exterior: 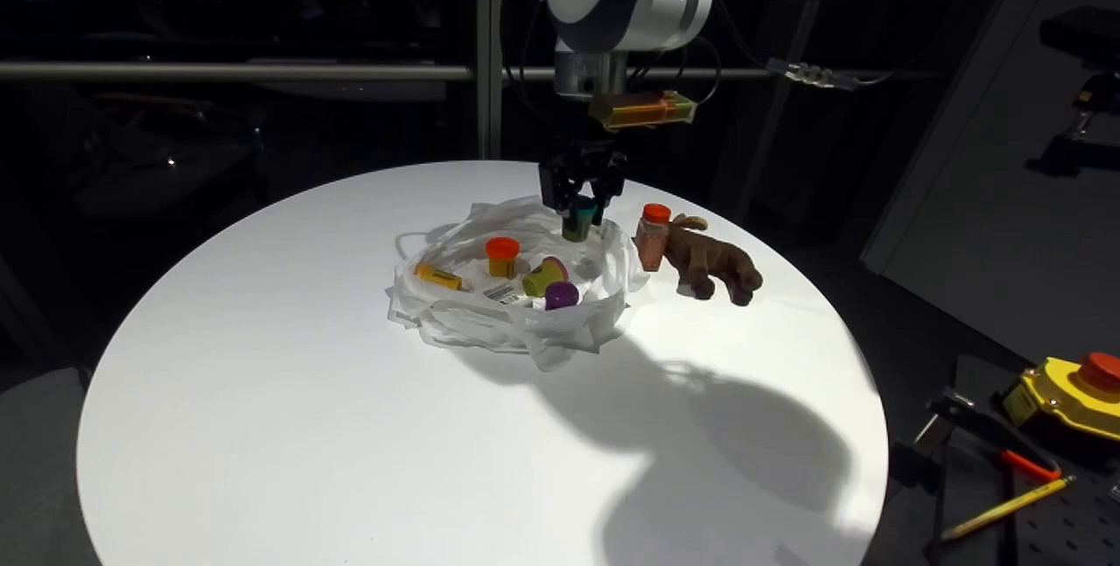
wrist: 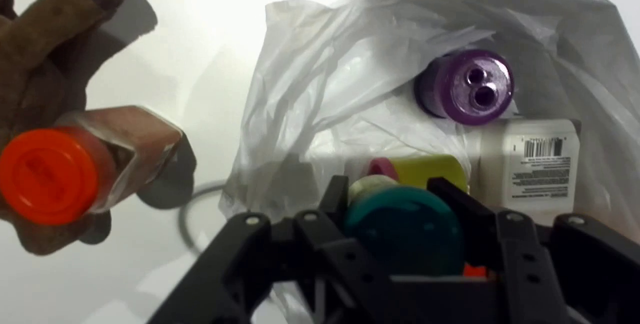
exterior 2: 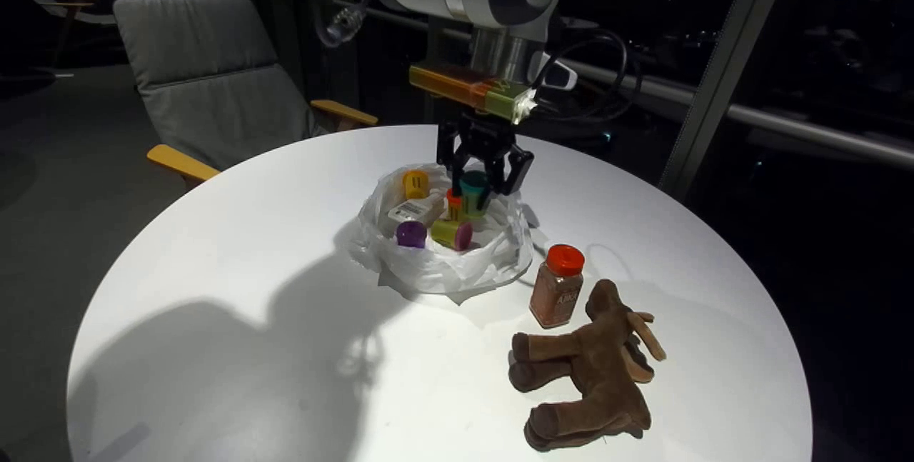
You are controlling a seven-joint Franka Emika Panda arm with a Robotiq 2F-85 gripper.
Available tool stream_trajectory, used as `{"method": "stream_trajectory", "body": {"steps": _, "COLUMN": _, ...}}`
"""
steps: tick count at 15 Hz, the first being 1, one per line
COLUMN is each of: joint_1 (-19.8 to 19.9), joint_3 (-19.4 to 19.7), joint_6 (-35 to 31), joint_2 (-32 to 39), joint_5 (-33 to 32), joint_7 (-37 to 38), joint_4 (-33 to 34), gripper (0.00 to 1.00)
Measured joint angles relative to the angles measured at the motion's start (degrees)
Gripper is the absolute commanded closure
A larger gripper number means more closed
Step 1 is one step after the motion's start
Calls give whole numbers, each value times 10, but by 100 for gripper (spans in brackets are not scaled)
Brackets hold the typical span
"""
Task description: Pick up all the objects from the plastic bag and put them on the table.
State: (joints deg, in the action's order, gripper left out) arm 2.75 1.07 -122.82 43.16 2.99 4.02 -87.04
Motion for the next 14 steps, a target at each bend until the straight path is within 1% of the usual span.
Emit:
{"method": "stream_trajectory", "body": {"steps": 6, "joint_1": 0, "joint_3": 10, "joint_6": -142, "joint_2": -72, "joint_5": 4, "joint_7": 36, "joint_4": -177, "gripper": 79}}
{"method": "stream_trajectory", "body": {"steps": 10, "joint_1": 4, "joint_3": 20, "joint_6": -205, "joint_2": -133, "joint_5": 23, "joint_7": 41, "joint_4": -300, "gripper": 79}}
{"method": "stream_trajectory", "body": {"steps": 14, "joint_1": 16, "joint_3": 20, "joint_6": -256, "joint_2": -214, "joint_5": 50, "joint_7": 28, "joint_4": -428, "gripper": 79}}
